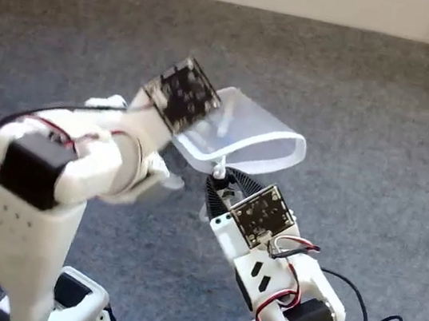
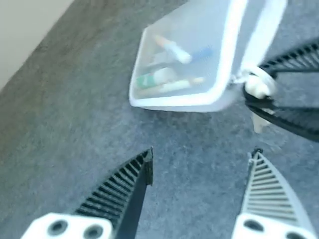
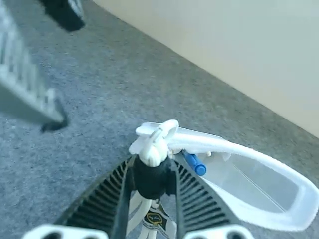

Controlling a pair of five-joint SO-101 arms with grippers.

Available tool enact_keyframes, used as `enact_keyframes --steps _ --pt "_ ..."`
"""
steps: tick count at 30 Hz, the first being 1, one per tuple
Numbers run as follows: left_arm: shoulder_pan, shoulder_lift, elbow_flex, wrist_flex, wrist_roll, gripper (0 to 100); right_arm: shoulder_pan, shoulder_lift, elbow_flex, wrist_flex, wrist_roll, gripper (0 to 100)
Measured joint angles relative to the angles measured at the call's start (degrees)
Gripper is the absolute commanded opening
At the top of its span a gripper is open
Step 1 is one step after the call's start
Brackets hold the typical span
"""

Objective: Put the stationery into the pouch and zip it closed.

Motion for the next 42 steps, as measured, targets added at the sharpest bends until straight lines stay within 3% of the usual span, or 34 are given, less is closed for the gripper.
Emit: enact_keyframes --steps 6,22,29,42 --pt "0.44 -2.73 7.56 -0.44 -1.67 29 0.35 0.0 -0.09 0.0 0.0 0.5" --pt "5.01 -2.9 22.15 -21.1 0.26 33 0.53 0.0 -0.09 0.0 0.0 0.5" --pt "5.1 -2.81 29.27 -30.15 -4.22 30 0.35 0.0 -0.09 0.0 0.0 0.5" --pt "1.14 -2.81 29.45 -31.91 -11.25 29 0.35 0.0 -0.09 0.0 0.0 0.5"
